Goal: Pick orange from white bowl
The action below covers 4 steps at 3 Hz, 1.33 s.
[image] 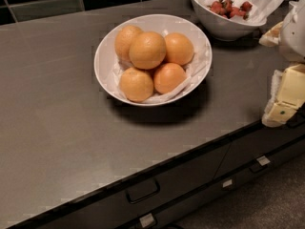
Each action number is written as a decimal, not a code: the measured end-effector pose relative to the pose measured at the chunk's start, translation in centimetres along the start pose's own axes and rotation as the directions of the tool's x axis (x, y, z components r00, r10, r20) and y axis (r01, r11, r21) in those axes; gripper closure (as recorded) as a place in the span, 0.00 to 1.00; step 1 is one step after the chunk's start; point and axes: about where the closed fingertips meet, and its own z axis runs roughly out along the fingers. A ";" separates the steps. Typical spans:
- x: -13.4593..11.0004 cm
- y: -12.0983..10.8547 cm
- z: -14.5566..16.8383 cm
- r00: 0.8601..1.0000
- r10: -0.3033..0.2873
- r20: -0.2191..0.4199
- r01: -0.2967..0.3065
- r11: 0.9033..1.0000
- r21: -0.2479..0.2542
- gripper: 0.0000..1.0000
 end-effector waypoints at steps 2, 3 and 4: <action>-1.8 -1.8 -0.2 0.999 -0.035 0.025 0.035 0.999 0.020 0.00; -4.9 -4.4 -1.0 0.992 -0.092 0.081 0.089 0.995 0.044 0.00; -7.8 -6.3 -1.4 0.981 -0.148 0.129 0.141 0.988 0.058 0.00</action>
Offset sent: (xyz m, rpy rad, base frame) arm 0.0431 0.0248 0.0172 0.0183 -0.0449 0.0779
